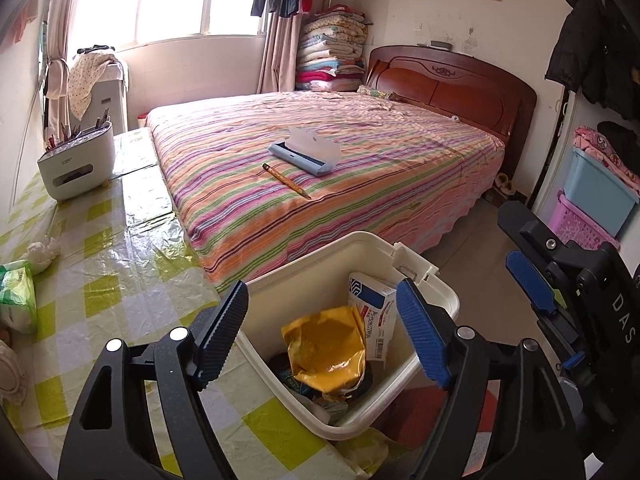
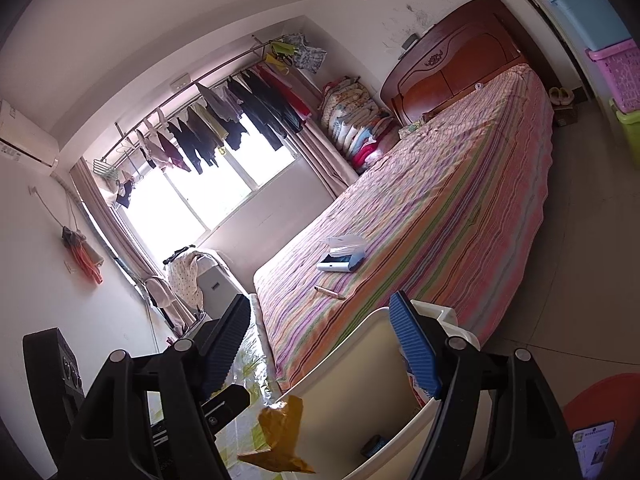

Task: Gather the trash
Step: 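Move both open tools back over the table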

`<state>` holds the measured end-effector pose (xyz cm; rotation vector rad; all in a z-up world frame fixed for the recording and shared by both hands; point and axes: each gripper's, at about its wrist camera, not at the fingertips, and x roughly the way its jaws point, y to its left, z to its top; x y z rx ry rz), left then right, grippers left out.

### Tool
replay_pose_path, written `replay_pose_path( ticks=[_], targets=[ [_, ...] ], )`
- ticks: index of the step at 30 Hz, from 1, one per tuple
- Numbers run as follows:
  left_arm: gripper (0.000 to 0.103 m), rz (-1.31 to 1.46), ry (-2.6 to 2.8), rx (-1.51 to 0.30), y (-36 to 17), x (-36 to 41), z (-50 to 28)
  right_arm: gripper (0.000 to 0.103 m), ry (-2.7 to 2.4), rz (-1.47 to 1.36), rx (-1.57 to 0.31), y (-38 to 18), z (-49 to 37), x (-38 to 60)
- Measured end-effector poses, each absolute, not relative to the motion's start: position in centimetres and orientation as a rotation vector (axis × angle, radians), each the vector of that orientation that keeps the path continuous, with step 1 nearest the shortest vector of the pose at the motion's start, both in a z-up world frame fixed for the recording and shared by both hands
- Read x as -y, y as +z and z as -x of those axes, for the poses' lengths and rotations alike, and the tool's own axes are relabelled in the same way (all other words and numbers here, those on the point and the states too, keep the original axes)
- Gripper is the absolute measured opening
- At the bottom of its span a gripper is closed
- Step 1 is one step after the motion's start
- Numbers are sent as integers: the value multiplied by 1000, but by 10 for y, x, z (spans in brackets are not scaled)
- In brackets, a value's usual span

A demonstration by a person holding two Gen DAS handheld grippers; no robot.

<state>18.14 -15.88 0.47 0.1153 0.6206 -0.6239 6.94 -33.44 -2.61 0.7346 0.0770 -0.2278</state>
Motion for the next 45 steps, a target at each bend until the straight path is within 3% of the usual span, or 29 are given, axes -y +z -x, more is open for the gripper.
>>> replay_pose_path(
  ticks=[18,23,33,45],
  targets=[
    [79,-133,-355,-459,33,9,-141,71,-196,-628,-140,-18,-86,307],
    [84,-145,-285,-425,38,-34,-132,77,-177,-577,-169,-16,-95,294],
    [84,-35,-145,-485,29,-135,-124,77,-153,-580,-189,-16,-103,281],
    [84,39,-128,-608,2,-177,-148,77,-78,-514,-231,-11,-121,238]
  ],
)
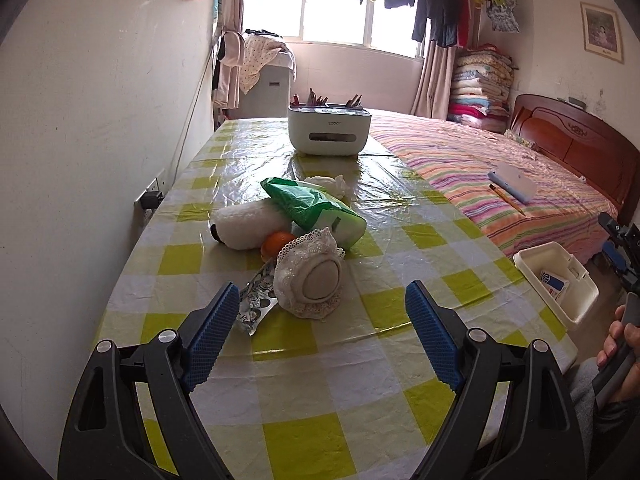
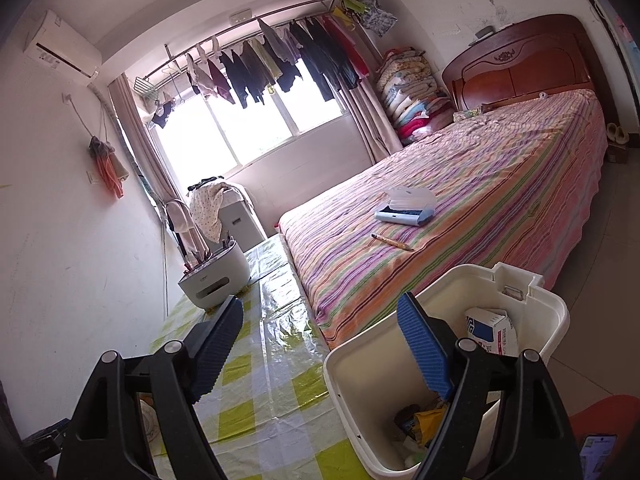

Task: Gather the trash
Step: 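Move both open tools back over the table, then grasp the silver blister pack with the left tool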

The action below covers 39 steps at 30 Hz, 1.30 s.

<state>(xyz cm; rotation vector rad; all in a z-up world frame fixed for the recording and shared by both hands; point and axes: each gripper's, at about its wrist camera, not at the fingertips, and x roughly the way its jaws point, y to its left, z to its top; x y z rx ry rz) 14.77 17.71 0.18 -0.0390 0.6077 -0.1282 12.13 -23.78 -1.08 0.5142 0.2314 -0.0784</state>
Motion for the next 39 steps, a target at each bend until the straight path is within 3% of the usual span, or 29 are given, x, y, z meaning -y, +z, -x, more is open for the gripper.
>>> replay_pose_path(
  ticks=[12,19,35,38,39],
  targets=[
    [84,180,-154,-768,-22,-206,-212,77,-34,-464,-270,-12,-132,210],
    [84,274,-159,-773,-25,-222,-221,77,-12,-459,-287,-16,-132,205],
    [82,154,-165,-908,-53,-253,-245,77,74,-417,-367,-29,-149,184],
    [66,133,-169,-944,-62,-255,-252,77,84,-413,-382,-31,-152,180],
    [52,136,-182,-960,-65,-255,-255,77,88,-414,-385,-32,-152,179]
  ],
)
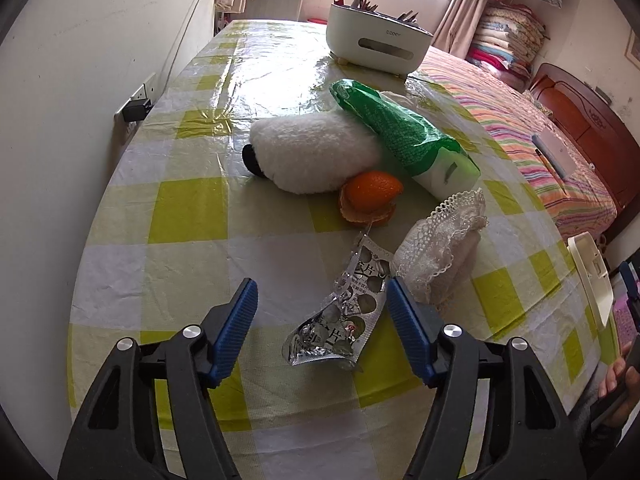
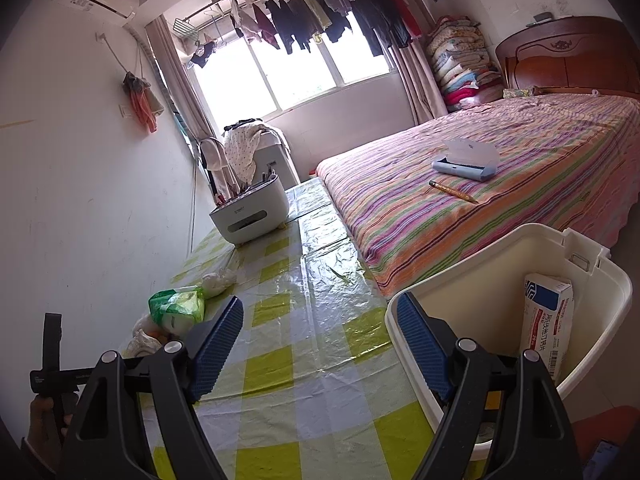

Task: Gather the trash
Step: 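Grasp the silver blister pack with the left tool, then grasp the lace-trimmed round pad with right tool while left tool holds blister pack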

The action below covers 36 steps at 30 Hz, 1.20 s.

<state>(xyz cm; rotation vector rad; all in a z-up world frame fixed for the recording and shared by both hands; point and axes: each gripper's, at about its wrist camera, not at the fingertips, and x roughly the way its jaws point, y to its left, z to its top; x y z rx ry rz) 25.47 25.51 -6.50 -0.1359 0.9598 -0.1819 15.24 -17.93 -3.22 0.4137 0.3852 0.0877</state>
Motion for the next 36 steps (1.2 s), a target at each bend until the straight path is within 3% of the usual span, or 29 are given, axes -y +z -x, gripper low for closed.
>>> replay_pose_path(
  ticks=[1,5,9,11,26,29,36],
  targets=[
    [46,133,-188,-970,-67,-255,-256,77,92,-414,-387,-33,-153,179],
    [41,111,-185,-962,-69,-254,-257,77,118,-403,-407,-35,-156,172],
    [14,149,-210,-979,-70,-254,-255,77,188,-387,-446,-34,-168,156],
    [9,148,-212,-975,-70,-252,-252,77,232,-361,-466,-33,-177,142],
    [7,218,-115,-797,-36,-267,-213,77,610,-83,-705,-41,-240,-16],
    [7,252,-112,-773,-31,-274,-207,86,635,-37,-725,-45,-247,-43],
    [7,251,-131,-734,-22,-267,-194,86,613,51,-798,-58,-266,-88]
  ],
)
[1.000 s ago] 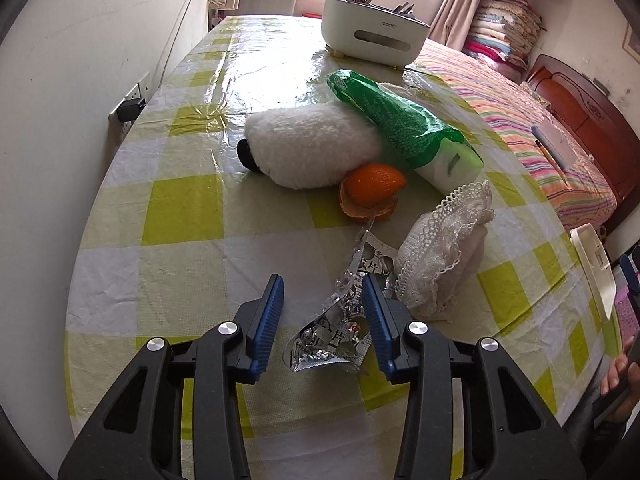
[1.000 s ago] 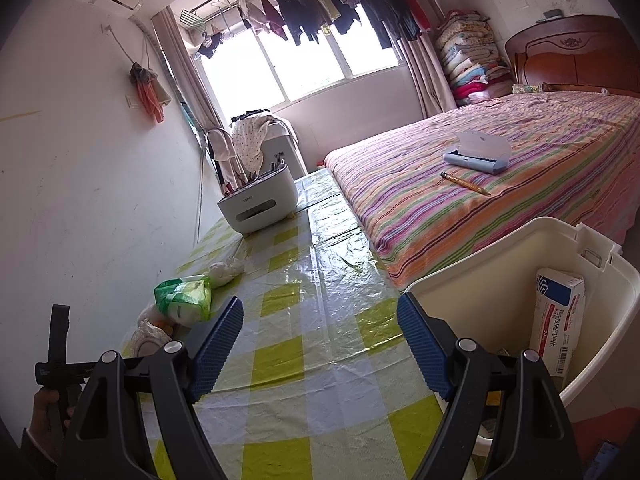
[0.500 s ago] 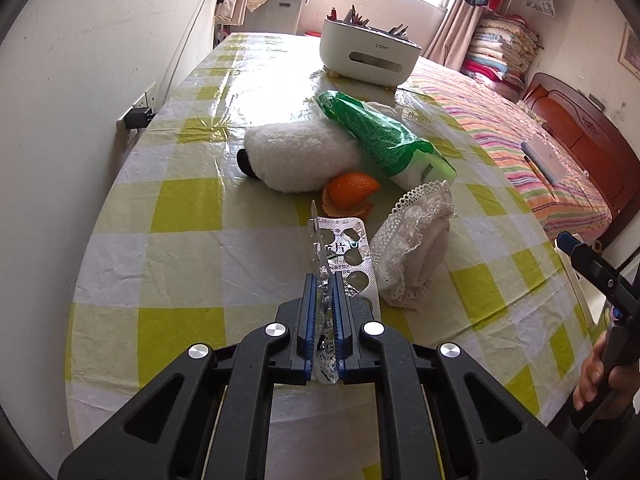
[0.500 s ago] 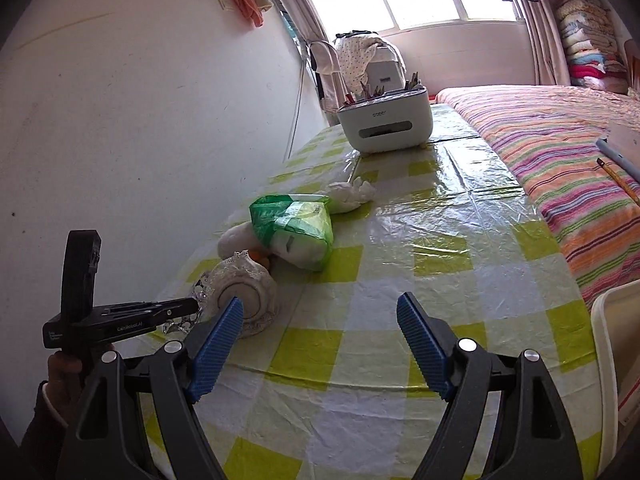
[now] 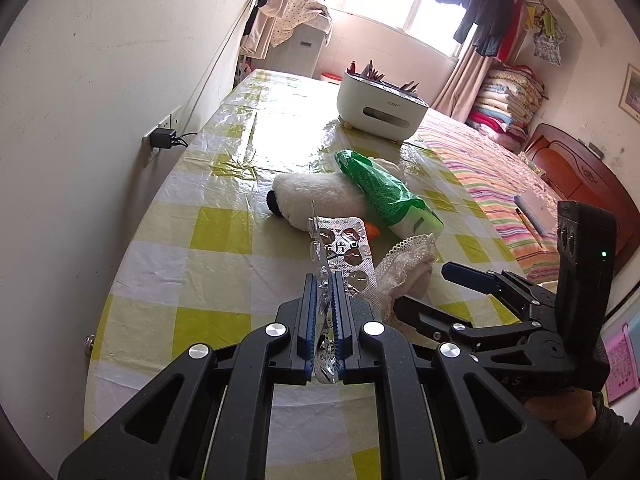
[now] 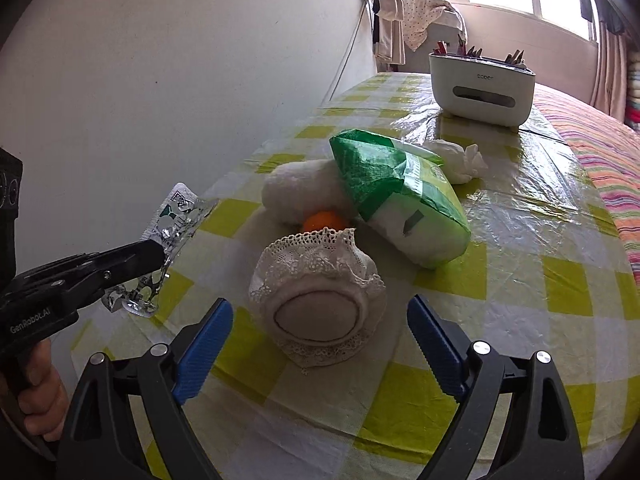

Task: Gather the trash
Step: 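Grasp the lace-trimmed round pad with right tool while left tool holds blister pack, then drop the lace pad into basket with right tool while left tool holds blister pack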

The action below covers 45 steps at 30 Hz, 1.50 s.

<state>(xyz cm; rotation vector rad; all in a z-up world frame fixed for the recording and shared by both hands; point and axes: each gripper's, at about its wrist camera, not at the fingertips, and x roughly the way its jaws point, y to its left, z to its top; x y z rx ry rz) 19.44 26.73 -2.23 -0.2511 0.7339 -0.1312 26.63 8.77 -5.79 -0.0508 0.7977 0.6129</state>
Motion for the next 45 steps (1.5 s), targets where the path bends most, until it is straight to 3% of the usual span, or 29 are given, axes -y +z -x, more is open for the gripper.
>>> replay_pose_path(
  ticks=[3,6,10,45],
  targets=[
    [7,240,-140,-725,-20,-261,-190,86,604,61,-836,-66,-275,-93],
    [7,243,-156,-719,-19,-257,-186,61,641,11,-829,-65,-277,-85],
    [7,242,-169,-716,-19,-251,-183,54,634,20,-808,-62,-273,-73],
    [7,113,-325,-665,-13,-107,-164,53,334,-205,-662,-46,-201,118]
  ],
)
